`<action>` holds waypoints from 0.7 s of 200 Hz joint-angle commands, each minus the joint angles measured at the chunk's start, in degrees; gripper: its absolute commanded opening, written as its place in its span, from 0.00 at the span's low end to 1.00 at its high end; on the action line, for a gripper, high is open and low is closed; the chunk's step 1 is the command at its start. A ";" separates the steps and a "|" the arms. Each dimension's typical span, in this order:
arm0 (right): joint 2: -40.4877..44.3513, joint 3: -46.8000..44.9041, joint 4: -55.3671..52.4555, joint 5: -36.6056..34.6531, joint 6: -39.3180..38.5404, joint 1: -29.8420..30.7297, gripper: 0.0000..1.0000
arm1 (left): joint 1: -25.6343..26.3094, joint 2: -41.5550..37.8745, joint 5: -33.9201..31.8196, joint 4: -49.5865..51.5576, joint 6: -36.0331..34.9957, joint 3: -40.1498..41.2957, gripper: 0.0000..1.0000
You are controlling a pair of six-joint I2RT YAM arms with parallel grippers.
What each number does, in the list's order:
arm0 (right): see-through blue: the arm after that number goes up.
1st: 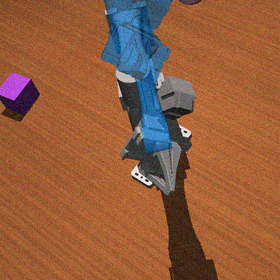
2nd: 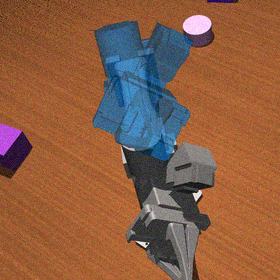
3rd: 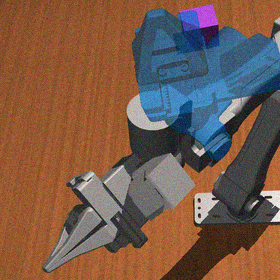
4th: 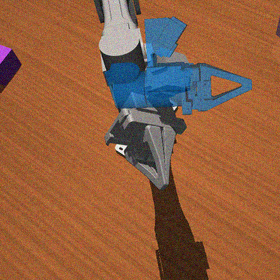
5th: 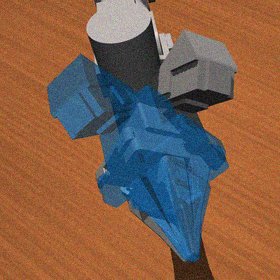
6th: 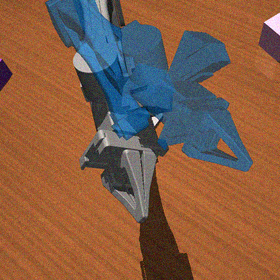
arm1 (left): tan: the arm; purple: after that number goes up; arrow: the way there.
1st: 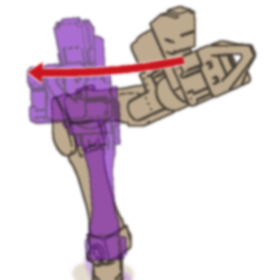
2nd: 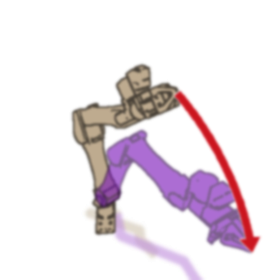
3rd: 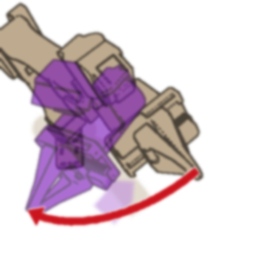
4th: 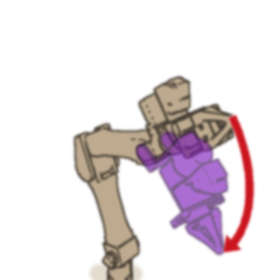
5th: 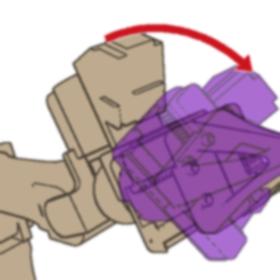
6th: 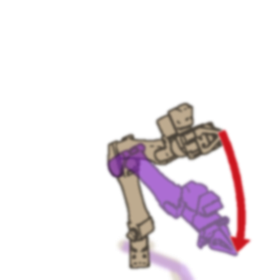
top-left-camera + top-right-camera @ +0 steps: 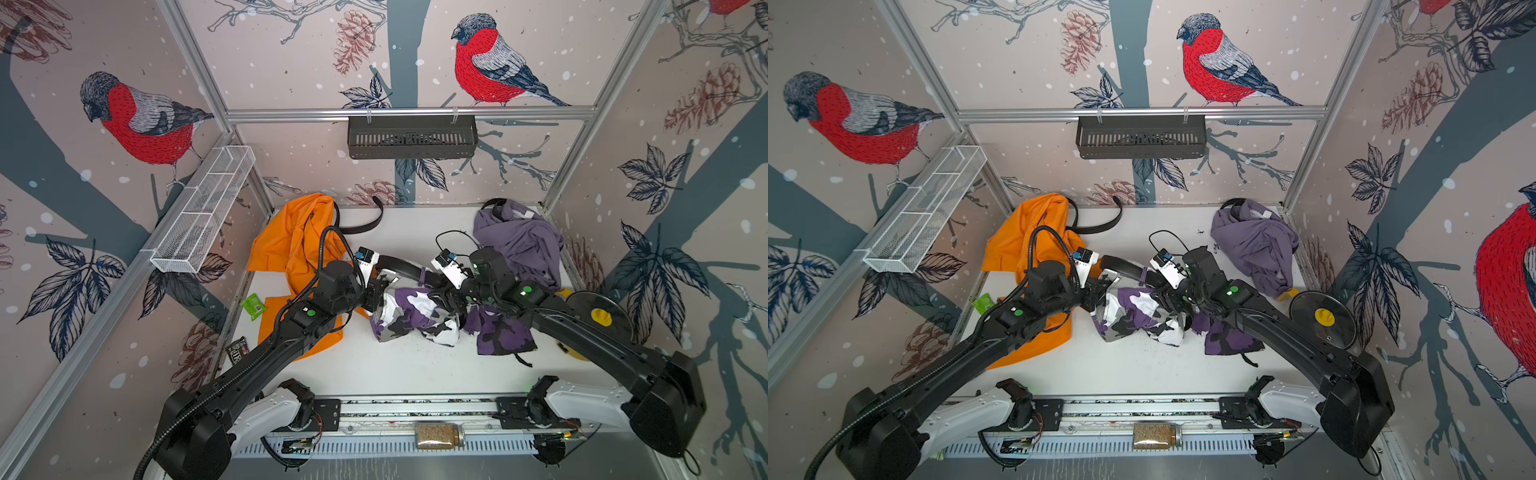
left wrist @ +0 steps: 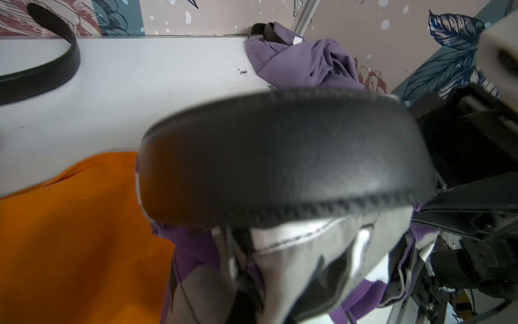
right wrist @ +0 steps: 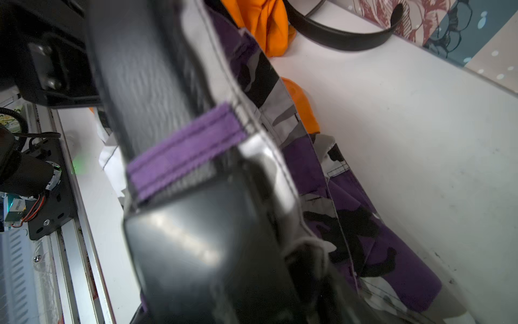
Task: Remove the belt from the trousers
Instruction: Adjust the trousers at the center of the board.
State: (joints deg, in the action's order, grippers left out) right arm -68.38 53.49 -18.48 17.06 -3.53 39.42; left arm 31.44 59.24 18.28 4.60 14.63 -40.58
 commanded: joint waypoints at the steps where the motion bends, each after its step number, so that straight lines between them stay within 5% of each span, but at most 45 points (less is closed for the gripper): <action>1: 1.78 2.00 -2.23 -1.61 -3.69 1.10 0.79 | -0.03 -0.70 3.11 -0.15 -1.26 -0.61 0.00; 33: 1.82 5.77 -7.06 -6.39 -6.73 4.83 0.91 | -0.08 -0.99 3.23 -0.48 -0.73 -0.94 0.00; 96: 1.79 3.53 -4.85 -22.99 -9.89 11.80 0.84 | -0.11 -2.50 -1.67 2.13 0.14 -1.57 0.00; 140: -0.62 3.75 -0.15 -24.70 -12.72 10.96 0.49 | -0.11 -3.93 -3.26 2.31 -0.07 -0.54 0.00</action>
State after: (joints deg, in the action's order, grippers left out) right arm -67.13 55.94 -22.09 -4.16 -13.91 50.68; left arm 31.44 56.05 17.52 7.25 14.63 -41.23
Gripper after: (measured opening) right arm 0.567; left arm 0.062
